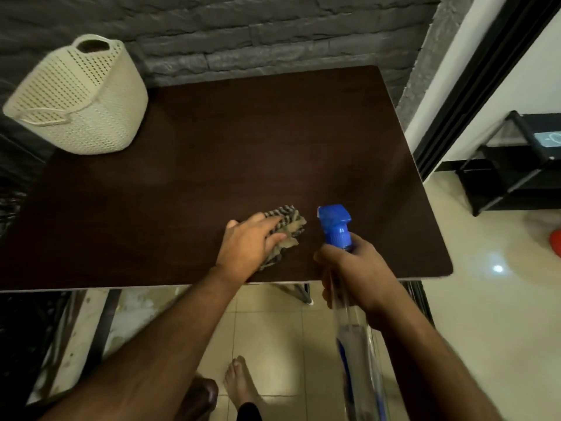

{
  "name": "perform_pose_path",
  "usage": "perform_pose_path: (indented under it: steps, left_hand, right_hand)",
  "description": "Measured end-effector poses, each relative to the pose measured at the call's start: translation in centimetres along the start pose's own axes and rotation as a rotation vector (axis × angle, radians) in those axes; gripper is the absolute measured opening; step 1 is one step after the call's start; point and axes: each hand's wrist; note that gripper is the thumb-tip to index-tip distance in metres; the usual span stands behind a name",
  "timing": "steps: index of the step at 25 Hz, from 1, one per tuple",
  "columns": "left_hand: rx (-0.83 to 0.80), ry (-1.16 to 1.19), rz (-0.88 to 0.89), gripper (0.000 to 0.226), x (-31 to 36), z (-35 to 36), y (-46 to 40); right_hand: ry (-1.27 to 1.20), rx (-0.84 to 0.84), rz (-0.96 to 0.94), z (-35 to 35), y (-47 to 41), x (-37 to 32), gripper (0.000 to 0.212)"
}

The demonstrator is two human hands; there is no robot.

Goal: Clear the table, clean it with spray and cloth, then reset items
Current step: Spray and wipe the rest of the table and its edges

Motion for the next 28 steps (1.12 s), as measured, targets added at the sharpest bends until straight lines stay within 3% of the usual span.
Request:
perform_pose_path:
  steps: [7,12,18,28]
  left_hand:
    - [0.064,0.003,-0.282,0.040,-19.1,-4.3,1.3]
    - [-0.015,0.201,-0.516,0.041,-27.7,-8.5,3.6]
    - [0.050,0.319,-0.551,0.041,-28.0,-15.0,5.2]
    - [0.254,0.417,-0.660,0.041,-22.5,-19.5,10.1]
  right_hand:
    - [0.050,-0.046,-0.041,12.4,-4.5,-6.6,0.020]
    - [0.142,-0.021,-0.171,21.5,-6.0,-14.0,0.015]
    - [0.176,-0.009,-0.304,26.5,-5.2,-18.4,0.014]
    - [0.217,-0.086,-0.485,21.0,0.2,-21.4,0.022]
Point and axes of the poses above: each hand's wrist, its own y-axis away from the middle knuckle, its own z-axis out of the palm, x = y × z, and after that the axes turned 1 degree about x, right-handed
